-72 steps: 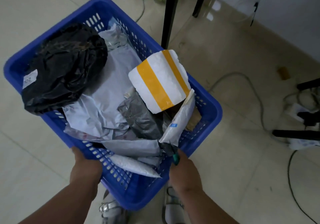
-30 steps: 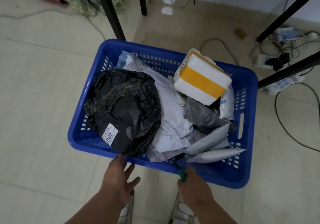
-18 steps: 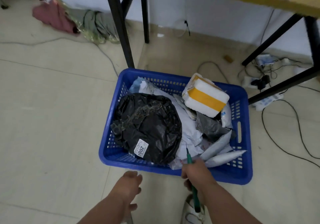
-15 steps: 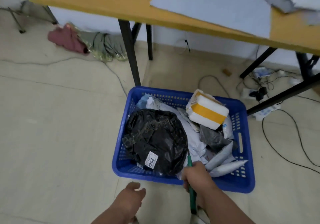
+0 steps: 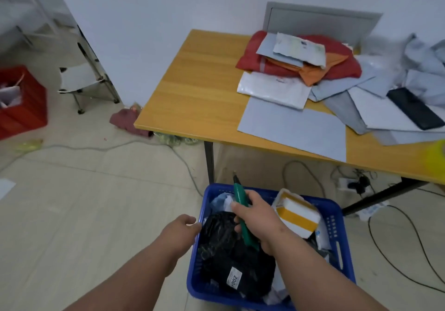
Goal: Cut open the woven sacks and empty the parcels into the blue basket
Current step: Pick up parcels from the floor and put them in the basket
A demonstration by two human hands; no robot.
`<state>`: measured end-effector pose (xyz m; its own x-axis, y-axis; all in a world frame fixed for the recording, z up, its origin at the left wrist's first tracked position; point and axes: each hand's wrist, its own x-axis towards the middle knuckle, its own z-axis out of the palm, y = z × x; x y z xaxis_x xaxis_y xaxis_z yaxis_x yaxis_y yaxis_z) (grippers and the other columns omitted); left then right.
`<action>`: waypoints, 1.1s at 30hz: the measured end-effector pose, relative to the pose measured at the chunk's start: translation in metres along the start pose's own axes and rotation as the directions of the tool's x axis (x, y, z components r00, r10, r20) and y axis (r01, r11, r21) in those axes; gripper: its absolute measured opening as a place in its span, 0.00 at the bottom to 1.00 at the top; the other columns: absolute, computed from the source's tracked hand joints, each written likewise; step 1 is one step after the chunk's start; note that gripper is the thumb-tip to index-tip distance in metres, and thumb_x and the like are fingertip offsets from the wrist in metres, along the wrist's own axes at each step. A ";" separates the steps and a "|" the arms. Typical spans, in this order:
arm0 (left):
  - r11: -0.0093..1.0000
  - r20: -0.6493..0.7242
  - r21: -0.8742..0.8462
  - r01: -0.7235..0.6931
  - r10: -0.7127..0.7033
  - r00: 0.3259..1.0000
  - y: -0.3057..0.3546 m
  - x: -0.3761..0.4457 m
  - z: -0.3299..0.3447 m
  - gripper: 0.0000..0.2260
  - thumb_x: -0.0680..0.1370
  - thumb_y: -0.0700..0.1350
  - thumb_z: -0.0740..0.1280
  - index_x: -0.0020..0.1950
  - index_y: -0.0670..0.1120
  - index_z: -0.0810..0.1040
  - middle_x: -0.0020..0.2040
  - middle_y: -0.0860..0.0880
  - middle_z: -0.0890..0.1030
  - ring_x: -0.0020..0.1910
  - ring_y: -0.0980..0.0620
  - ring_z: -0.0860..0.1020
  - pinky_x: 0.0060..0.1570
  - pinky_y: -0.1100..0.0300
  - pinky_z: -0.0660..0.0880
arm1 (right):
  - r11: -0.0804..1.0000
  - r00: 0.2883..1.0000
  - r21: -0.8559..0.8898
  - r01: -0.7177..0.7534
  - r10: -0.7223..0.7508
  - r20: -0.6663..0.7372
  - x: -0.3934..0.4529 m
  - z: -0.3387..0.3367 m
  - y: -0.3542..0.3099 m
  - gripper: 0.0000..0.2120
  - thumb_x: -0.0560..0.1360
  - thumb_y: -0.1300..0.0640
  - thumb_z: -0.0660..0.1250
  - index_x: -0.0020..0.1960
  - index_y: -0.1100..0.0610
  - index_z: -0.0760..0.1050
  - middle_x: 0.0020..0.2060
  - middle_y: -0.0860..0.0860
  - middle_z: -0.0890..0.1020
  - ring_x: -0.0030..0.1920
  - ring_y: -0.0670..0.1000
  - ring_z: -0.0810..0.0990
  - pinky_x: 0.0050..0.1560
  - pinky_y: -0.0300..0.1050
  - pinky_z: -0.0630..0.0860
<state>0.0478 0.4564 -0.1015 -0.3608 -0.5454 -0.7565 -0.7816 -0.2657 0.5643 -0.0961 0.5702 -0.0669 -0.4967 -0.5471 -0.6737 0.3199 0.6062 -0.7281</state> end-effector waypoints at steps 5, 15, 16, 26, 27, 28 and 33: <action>0.999 -0.036 -0.014 -0.037 0.037 0.999 0.051 0.023 -0.010 0.15 0.79 0.49 0.64 0.65 0.48 0.73 0.56 0.47 0.80 0.49 0.52 0.79 0.41 0.59 0.71 | 0.981 1.000 -0.191 0.017 -0.019 -0.006 0.032 -0.003 -0.057 0.18 0.77 0.60 0.63 0.63 0.51 0.63 0.50 0.56 0.79 0.37 0.47 0.76 0.33 0.40 0.70; 0.985 -0.203 0.039 -0.167 0.172 0.964 0.122 0.099 -0.087 0.13 0.79 0.46 0.63 0.62 0.49 0.76 0.56 0.49 0.80 0.54 0.50 0.78 0.55 0.55 0.73 | 0.919 0.978 -0.379 0.114 -0.171 -0.120 0.121 0.045 -0.142 0.14 0.75 0.55 0.67 0.56 0.52 0.65 0.52 0.52 0.73 0.43 0.48 0.75 0.31 0.38 0.67; 0.978 -0.230 0.070 -0.196 0.207 0.951 0.129 0.109 -0.097 0.13 0.79 0.46 0.63 0.63 0.49 0.76 0.56 0.49 0.80 0.53 0.51 0.78 0.53 0.56 0.73 | 0.909 0.970 -0.399 0.119 -0.193 -0.151 0.134 0.053 -0.149 0.14 0.75 0.54 0.67 0.56 0.53 0.66 0.53 0.53 0.72 0.45 0.50 0.75 0.33 0.39 0.68; 0.827 -0.268 0.420 -0.374 0.507 0.820 0.191 0.200 -0.182 0.10 0.80 0.46 0.61 0.59 0.49 0.77 0.55 0.48 0.81 0.52 0.47 0.78 0.46 0.59 0.69 | 0.785 0.826 -0.613 -0.084 -0.289 -0.484 0.230 0.110 -0.213 0.16 0.74 0.48 0.62 0.56 0.56 0.73 0.50 0.53 0.76 0.51 0.55 0.75 0.50 0.52 0.75; 0.824 -0.257 0.424 -0.377 0.508 0.822 0.195 0.205 -0.185 0.10 0.80 0.46 0.61 0.59 0.49 0.77 0.55 0.48 0.81 0.52 0.47 0.78 0.45 0.60 0.68 | 0.779 0.817 -0.615 -0.120 -0.274 -0.507 0.235 0.112 -0.215 0.16 0.74 0.47 0.62 0.56 0.56 0.72 0.51 0.53 0.76 0.52 0.56 0.75 0.51 0.52 0.75; 0.822 -0.250 0.421 -0.383 0.511 0.822 0.197 0.211 -0.187 0.11 0.80 0.46 0.61 0.60 0.49 0.77 0.55 0.48 0.81 0.52 0.47 0.78 0.45 0.60 0.68 | 0.777 0.807 -0.612 -0.146 -0.265 -0.529 0.240 0.113 -0.216 0.17 0.75 0.46 0.62 0.57 0.56 0.71 0.52 0.53 0.76 0.53 0.56 0.75 0.53 0.53 0.74; 0.811 -0.207 0.422 -0.406 0.522 0.827 0.198 0.219 -0.189 0.12 0.79 0.45 0.61 0.61 0.49 0.77 0.56 0.49 0.80 0.53 0.48 0.77 0.46 0.60 0.69 | 0.770 0.774 -0.609 -0.192 -0.263 -0.576 0.245 0.119 -0.214 0.26 0.75 0.37 0.61 0.63 0.55 0.67 0.56 0.53 0.75 0.56 0.56 0.75 0.55 0.55 0.74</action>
<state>-0.0895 0.1339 -0.0927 -0.6011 -0.7548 -0.2626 -0.7017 0.3412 0.6255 -0.1903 0.2381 -0.0909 -0.9334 -0.2502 -0.2572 -0.1497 0.9229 -0.3547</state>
